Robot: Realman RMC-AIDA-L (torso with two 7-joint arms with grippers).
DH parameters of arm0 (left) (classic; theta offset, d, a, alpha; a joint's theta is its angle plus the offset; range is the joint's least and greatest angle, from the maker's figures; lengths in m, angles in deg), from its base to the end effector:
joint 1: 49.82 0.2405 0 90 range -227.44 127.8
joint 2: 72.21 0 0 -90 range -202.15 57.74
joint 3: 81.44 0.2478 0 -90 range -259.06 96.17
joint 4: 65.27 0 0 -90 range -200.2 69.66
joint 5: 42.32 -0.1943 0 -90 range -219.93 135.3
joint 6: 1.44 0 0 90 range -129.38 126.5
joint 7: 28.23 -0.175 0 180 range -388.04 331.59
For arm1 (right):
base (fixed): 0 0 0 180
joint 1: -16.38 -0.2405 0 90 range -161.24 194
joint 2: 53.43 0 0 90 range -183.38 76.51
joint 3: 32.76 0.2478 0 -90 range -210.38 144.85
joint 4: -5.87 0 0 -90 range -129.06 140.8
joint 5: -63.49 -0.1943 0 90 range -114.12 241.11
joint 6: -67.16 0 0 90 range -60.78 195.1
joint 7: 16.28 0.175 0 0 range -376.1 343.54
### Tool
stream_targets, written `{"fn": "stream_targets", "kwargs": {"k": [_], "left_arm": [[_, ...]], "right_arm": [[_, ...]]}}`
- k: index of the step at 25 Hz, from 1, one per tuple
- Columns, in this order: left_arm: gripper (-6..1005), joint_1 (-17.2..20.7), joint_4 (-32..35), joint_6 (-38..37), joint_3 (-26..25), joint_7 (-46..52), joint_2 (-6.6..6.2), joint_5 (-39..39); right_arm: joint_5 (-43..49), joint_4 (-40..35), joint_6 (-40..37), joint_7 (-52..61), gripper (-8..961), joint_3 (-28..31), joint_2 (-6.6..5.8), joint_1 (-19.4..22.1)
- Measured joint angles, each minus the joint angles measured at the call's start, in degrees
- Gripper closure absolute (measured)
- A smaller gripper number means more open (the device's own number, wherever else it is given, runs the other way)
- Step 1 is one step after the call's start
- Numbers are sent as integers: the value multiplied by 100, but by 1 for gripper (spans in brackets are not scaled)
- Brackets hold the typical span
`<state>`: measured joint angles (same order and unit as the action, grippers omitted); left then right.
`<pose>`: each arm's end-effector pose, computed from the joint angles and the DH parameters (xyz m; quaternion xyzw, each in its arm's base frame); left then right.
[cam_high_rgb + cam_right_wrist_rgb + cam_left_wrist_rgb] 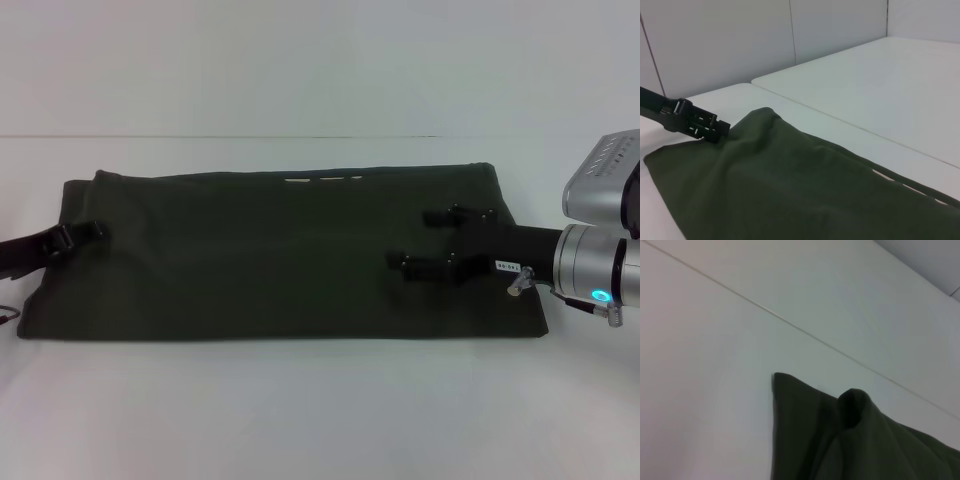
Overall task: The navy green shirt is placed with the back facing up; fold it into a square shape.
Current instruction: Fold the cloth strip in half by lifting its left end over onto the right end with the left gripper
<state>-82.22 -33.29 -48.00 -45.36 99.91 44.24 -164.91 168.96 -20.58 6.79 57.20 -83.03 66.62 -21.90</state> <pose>-0.3451 0.3972 0.0172 -0.6545 -0.6303 -0.2019 0.3656 0.2291 0.3872 -0.0670 -0.9300 0.2173 0.1729 0.2410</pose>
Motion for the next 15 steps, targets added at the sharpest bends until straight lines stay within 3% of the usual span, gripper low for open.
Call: {"fn": "stream_targets", "kwargs": {"k": [4,15], "left_arm": [[366,0,-22,73,-16,0,-1,-54],[196,144,180,2,-59,56,-117,-27]], "right_arm": [[-1,0,0,0,29,0,0,0],[-9,35,6,0,28,0,0,5]]}}
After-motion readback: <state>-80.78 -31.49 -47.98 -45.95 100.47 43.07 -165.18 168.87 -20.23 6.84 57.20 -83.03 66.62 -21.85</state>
